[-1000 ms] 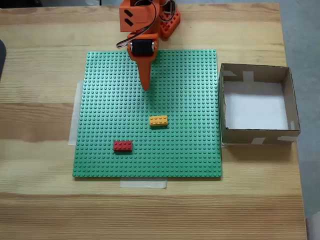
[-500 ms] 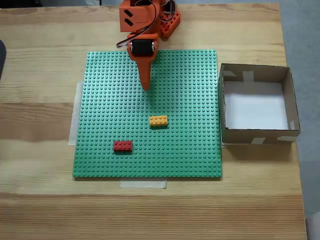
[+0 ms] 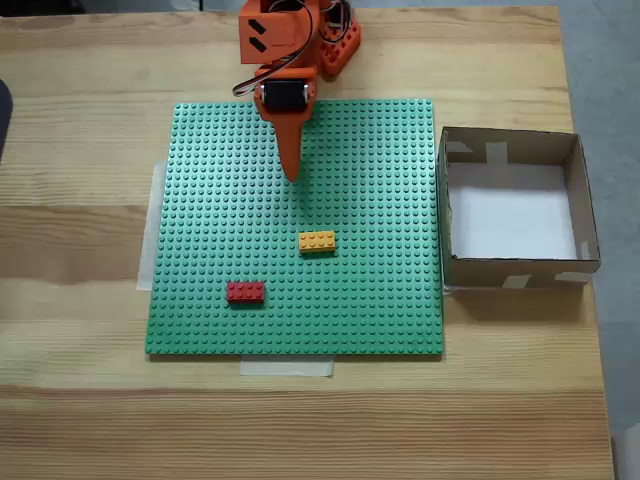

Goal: Pick the red lego block and put it in the box.

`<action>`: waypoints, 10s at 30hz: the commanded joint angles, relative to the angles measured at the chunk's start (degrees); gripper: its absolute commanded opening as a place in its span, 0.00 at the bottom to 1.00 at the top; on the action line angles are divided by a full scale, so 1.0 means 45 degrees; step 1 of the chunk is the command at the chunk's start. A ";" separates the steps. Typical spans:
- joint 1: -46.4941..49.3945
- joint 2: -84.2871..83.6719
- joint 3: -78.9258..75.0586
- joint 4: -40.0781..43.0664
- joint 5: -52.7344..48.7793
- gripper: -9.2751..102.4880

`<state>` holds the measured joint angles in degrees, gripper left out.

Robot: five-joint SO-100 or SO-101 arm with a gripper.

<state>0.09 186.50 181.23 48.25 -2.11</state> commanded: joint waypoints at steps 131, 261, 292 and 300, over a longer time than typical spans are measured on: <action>0.1973 -1.9570 -2.0234 0.4180 -0.1641 0.10; 0.1602 -2.8770 -2.6172 0.5801 -0.1836 0.19; 0.2988 -2.5801 -2.5840 0.6191 0.0586 0.12; 0.2852 -2.4473 -2.5547 0.5996 0.0996 0.13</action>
<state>13.45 72.77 66.53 75.85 2.11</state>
